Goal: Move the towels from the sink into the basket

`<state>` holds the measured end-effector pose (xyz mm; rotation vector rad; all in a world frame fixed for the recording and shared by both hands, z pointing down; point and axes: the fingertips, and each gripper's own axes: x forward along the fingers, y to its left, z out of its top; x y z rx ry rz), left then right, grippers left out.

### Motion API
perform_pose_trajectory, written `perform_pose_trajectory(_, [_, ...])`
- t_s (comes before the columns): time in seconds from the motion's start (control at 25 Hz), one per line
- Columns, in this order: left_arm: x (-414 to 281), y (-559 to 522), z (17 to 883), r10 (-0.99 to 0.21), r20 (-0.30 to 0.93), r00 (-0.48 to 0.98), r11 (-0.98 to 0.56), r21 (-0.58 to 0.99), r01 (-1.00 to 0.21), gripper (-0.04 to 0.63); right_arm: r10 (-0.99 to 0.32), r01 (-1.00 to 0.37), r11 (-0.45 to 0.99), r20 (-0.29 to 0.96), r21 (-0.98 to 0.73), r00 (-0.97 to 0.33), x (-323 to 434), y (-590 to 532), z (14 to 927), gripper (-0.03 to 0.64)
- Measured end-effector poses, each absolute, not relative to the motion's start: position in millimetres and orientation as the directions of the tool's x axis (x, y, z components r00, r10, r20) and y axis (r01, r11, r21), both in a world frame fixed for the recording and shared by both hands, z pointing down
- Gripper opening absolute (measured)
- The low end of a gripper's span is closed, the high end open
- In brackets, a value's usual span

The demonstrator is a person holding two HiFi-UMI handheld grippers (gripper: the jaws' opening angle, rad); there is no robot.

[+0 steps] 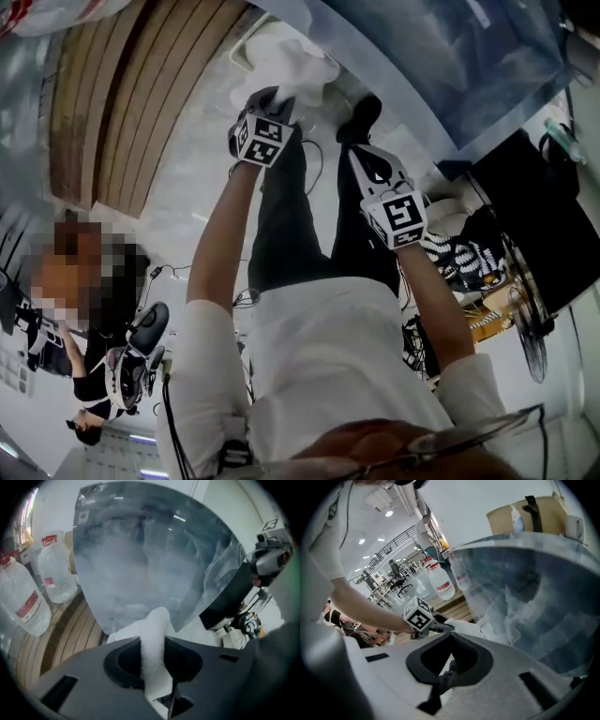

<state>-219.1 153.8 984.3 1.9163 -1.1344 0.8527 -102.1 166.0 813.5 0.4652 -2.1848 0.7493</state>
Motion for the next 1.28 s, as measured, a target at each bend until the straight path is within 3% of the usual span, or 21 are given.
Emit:
perform_pose_trajectory(0.16, [-221,153,1072,-0.331,0.868,0.371,-0.355,0.250,-0.901,0.094,-0.077,-0.562,0.732,0.773,-0.385,-0.629,-106,174,867,-0.002])
perform_pose_trajectory(0.28, [-221,153,1124,-0.275,0.890,0.364,-0.344,0.263,-0.901,0.173,-0.085,-0.585,0.710,0.778,-0.391,-0.623,-107,173,901,-0.002])
perform_pose_trajectory(0.4, [-222,153,1137,-0.291,0.882,0.370,-0.287,0.289,-0.913,0.207,-0.094,-0.603,0.694,0.780,-0.394,-0.618,-108,172,922,-0.002])
perform_pose_trajectory(0.52, [-218,158,1119,-0.327,0.858,0.396,-0.259,0.322,-0.911,0.240,-0.099,-0.606,0.689,0.777,-0.398,-0.622,-110,172,925,-0.002])
perform_pose_trajectory(0.84, [-236,174,1046,-0.383,0.835,0.395,-0.244,0.321,-0.915,0.239,-0.101,-0.550,0.745,0.752,-0.376,-0.651,-133,158,879,-0.002])
perform_pose_trajectory(1.28, [-227,188,866,-0.469,0.789,0.397,-0.238,0.320,-0.917,0.147,-0.094,-0.458,0.835,0.741,-0.305,-0.665,-130,153,743,-0.002])
